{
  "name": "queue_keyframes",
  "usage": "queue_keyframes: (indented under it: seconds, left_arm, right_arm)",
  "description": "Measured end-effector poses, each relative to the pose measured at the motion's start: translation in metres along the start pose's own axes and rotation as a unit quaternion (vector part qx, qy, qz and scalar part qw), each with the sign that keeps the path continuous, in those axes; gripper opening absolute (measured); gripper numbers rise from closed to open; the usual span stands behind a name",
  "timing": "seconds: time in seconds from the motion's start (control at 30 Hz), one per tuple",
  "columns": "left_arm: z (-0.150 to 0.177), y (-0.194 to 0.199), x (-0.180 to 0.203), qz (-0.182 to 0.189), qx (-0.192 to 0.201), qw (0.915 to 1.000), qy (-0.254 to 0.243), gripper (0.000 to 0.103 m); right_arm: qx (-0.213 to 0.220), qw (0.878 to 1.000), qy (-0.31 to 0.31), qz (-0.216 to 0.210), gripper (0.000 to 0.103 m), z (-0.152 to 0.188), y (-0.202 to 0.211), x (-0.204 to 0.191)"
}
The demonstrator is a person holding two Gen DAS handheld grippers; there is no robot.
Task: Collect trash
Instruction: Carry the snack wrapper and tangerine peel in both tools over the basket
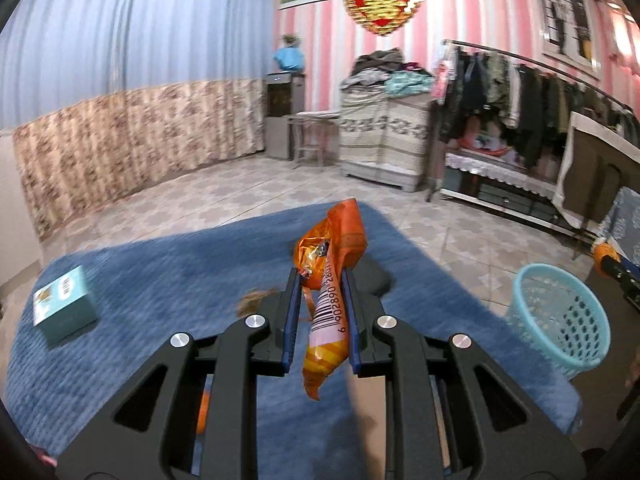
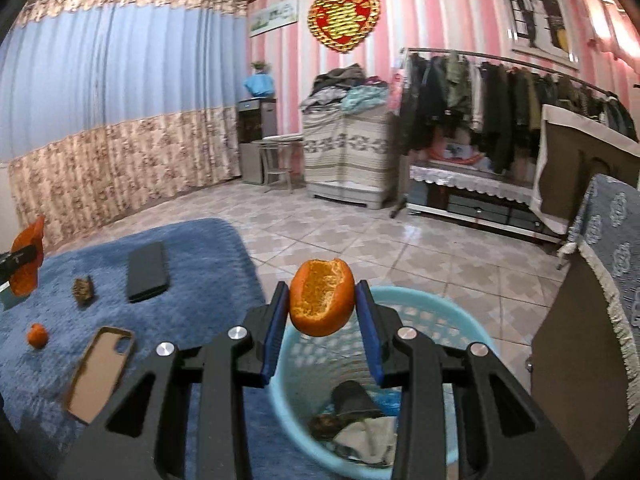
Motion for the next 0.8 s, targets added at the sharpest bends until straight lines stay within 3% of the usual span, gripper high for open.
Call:
queue_keyframes:
  seconds: [0.47, 0.8]
  left_arm:
    - [0.005, -0.029, 0.157, 0.123, -0.006, 0.9914, -0.043, 0.019]
    - [0.026, -0.048, 0.229, 0.167, -0.022, 0.9832, -0.071, 0.019]
  right_arm:
    - [-0.008, 0.998, -0.041, 0.044, 0.035, 0.016, -0.006, 0.071]
    - [-0.023, 0.996, -0.059, 0.059, 0.035, 0.034, -0.017, 0.098]
Point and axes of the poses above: each gripper's, at about its wrist camera, not at the fingertips, and y roughly against the way its jaws point, x to its right, z to its underside, the point moved 1 cm from there along -y, roughly the way its jaws point, and after that the axes turned 10 degrees about x, right-handed, at the moved point
